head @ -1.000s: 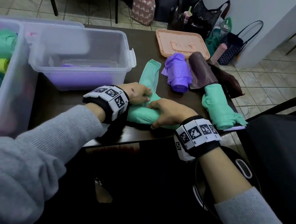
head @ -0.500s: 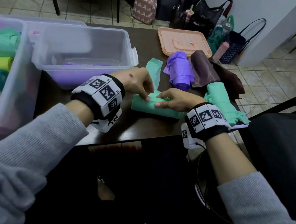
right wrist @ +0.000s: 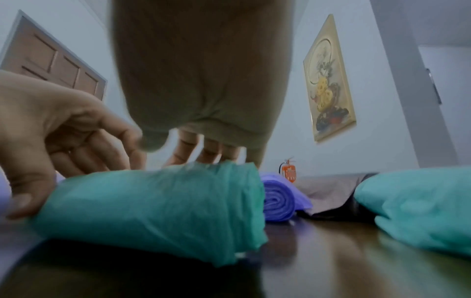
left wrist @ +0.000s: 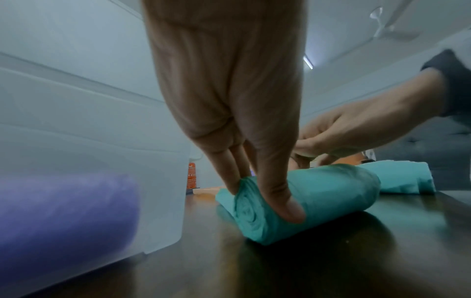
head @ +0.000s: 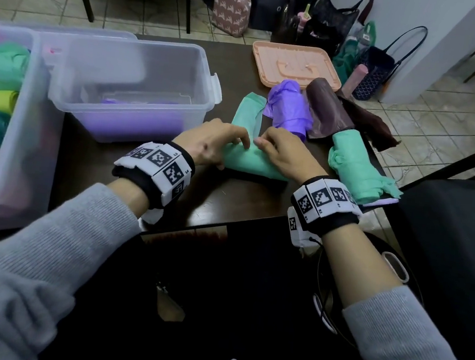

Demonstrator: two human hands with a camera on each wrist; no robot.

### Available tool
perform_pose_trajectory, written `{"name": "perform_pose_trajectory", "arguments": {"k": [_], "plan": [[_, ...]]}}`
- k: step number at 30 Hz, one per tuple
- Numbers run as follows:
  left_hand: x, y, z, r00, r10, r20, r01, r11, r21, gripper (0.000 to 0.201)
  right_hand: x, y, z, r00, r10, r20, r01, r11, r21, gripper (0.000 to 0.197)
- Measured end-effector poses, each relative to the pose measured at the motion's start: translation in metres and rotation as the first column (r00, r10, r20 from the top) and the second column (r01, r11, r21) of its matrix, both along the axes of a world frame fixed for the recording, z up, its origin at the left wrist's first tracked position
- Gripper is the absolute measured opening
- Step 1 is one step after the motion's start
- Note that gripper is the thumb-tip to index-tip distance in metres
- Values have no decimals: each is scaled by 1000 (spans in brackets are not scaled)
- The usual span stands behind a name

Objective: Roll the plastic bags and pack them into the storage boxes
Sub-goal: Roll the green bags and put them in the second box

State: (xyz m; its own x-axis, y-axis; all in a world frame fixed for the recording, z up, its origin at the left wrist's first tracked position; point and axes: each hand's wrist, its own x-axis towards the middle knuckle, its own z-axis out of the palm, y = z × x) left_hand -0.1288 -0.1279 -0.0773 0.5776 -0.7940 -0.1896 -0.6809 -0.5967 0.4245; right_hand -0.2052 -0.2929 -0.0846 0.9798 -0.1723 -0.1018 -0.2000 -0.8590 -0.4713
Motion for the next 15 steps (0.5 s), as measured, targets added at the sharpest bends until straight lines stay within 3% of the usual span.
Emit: {"name": "perform_pose_trajectory", "arguments": {"k": [3,5,10,15], "plan": [[4,0,0,999,18,-51,-19,1000,-23,73,-12,1,-1,995,96,-39,-98,995,-37,56],[5,-2,0,999,1,-43,-3,999,-35,78,-16,-1,-4,991,124,-44,-128,985,-112,65],[7,-5,5,998,-47,33,48,999,-9,65,-13,-5,-3,995,90,-36,-92,992,-90,54],[1,-4,0,998,-15,57,14,1000,17,69,-6,-6,7,982,84,-170,-98,992,-76,46]]}}
